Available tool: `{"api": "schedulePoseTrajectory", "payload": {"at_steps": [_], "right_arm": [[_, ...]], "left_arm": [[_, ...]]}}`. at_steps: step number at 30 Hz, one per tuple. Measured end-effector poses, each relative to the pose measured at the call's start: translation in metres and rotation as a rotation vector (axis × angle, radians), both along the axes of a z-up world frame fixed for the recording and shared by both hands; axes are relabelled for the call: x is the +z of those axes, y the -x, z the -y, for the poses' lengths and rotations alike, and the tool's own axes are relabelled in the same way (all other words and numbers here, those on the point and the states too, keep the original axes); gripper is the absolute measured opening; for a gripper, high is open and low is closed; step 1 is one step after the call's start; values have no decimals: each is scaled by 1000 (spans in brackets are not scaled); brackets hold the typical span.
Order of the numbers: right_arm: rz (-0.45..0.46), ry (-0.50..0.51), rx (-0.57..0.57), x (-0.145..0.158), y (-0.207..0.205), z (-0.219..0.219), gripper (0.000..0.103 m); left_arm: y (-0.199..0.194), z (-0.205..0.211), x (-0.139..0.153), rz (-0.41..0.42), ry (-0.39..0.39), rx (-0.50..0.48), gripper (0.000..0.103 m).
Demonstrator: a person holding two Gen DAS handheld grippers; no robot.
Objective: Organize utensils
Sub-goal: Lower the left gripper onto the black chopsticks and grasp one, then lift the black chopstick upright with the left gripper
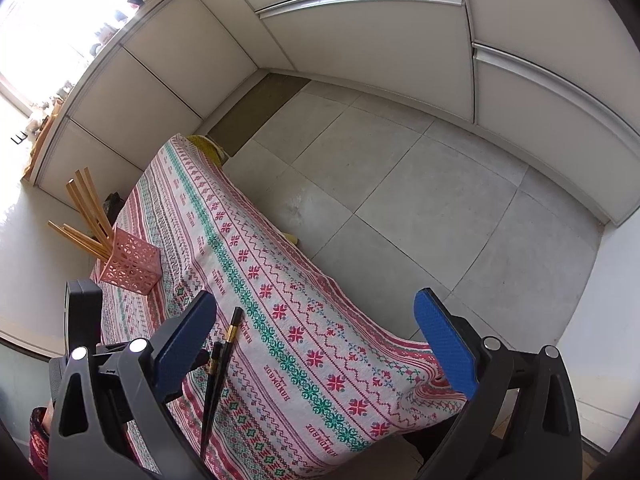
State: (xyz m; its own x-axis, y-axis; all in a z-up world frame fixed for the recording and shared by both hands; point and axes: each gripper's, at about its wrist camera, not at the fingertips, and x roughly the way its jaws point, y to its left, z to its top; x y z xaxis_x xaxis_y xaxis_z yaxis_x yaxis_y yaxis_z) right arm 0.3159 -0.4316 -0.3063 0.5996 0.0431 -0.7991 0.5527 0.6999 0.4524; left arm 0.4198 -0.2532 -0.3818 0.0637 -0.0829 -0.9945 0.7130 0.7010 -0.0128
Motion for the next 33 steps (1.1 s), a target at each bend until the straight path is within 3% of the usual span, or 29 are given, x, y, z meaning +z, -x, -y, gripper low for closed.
{"api": "schedulePoseTrajectory", "payload": {"at_steps": [7, 8, 9, 10, 11, 16, 21, 24, 30, 33], "right_arm": [[-9, 7, 6, -1, -3, -4, 96], [-10, 8, 10, -1, -5, -5, 96], [-11, 8, 15, -2, -6, -6, 96], [-14, 8, 23, -2, -8, -9, 96], [-19, 5, 35, -3, -11, -12, 96], [-79, -22, 117, -12, -35, -36, 96], [-225, -94, 207, -35, -71, -74, 95], [-321, -97, 217, -46, -95, -94, 85], [-473, -7, 175, -66, -132, -122, 81], [-523, 53, 129, -72, -142, -133, 68]], "left_arm": [[1, 12, -29, 19, -88, -20, 38], [1, 13, -31, 6, -86, -15, 34], [1, 15, -32, -21, -62, -13, 16], [7, 24, -27, -9, -62, -18, 6], [10, 23, -28, 8, -58, -17, 6], [14, -23, -3, 30, 133, 154, 6], [29, -77, 37, 73, 310, 259, 6], [32, -97, 57, 114, 366, 297, 6], [27, -136, 99, 173, 454, 341, 6], [35, -149, 114, 192, 472, 352, 6]]}}
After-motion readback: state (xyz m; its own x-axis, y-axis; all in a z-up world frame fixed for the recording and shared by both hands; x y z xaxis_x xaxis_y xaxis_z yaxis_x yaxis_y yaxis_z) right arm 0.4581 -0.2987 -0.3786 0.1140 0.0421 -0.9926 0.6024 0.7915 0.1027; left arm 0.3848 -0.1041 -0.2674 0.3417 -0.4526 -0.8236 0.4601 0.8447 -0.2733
